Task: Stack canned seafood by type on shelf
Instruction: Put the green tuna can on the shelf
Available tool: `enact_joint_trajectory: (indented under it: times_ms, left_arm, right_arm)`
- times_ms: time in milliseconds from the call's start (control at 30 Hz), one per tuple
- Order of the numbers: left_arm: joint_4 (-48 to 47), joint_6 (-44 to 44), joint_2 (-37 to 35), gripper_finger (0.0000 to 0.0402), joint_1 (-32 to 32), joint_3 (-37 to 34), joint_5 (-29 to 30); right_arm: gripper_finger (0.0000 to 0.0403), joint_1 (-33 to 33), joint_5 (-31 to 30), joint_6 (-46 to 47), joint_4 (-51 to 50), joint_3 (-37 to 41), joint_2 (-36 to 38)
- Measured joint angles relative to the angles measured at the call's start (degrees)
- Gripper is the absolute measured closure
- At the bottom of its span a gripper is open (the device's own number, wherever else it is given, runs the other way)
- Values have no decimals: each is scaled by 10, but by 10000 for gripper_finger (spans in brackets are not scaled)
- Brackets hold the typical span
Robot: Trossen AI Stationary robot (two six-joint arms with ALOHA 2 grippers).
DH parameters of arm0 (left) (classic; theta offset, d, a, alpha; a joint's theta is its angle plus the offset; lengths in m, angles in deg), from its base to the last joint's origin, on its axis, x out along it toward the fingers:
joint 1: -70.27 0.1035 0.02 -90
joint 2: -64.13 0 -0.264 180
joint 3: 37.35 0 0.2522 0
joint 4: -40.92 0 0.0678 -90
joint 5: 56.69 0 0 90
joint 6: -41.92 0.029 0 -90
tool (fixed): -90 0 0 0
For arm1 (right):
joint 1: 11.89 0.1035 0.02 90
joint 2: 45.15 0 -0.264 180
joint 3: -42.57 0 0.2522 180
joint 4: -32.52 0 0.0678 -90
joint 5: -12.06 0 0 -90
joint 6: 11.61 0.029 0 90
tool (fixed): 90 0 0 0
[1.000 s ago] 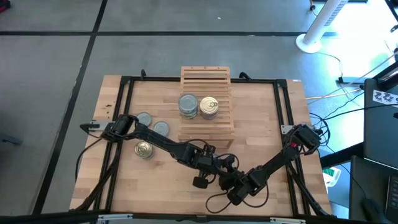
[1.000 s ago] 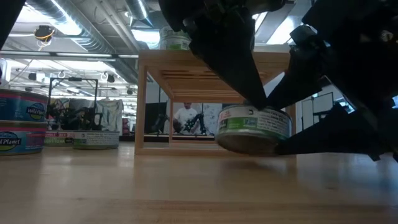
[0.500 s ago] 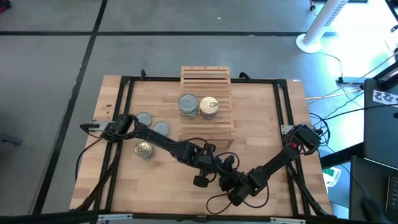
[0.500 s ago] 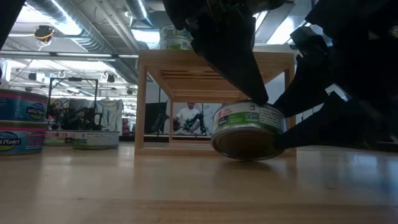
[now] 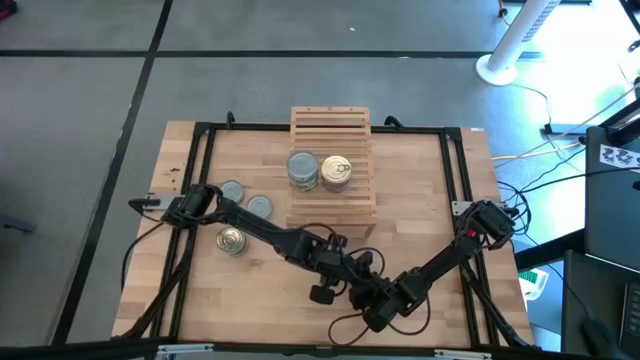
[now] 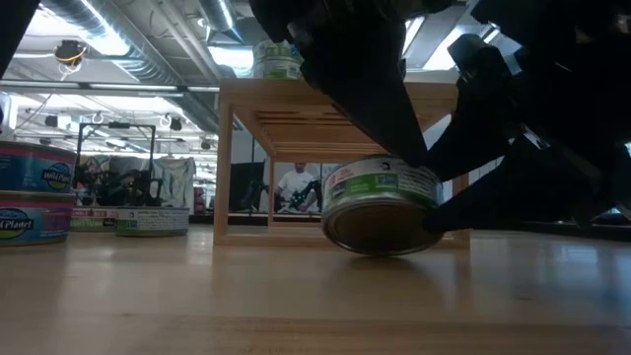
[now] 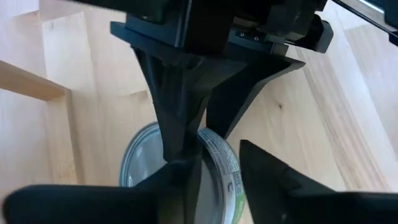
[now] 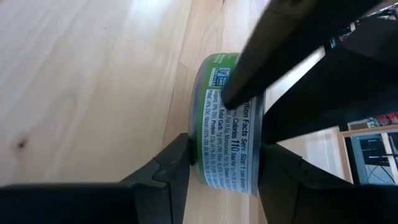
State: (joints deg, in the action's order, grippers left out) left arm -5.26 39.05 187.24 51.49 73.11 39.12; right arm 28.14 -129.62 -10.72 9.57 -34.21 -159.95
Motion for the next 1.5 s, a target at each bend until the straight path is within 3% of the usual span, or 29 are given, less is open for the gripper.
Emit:
enact_joint_trajectory:
  times_ms: [167, 533, 800, 1167, 1500]
  left_arm:
    - [-30, -18, -25, 263, -1, -1, -2]
    - [-157, -91, -155, 258, -19, -2, 14]
    - [-185, -139, -230, 258, -81, -52, 134]
    - [-205, -243, -302, 258, -184, -139, 264]
    - [-210, -329, -301, 258, -254, -190, 317]
  right_arm:
    - [258, 0, 7, 0, 2, -4, 0]
    - [259, 0, 18, 2, 3, -28, 0]
    - [259, 0, 28, 0, -55, -112, 1]
    - [260, -8, 23, -87, -125, -225, 1]
    - [260, -44, -65, -257, -134, -303, 1]
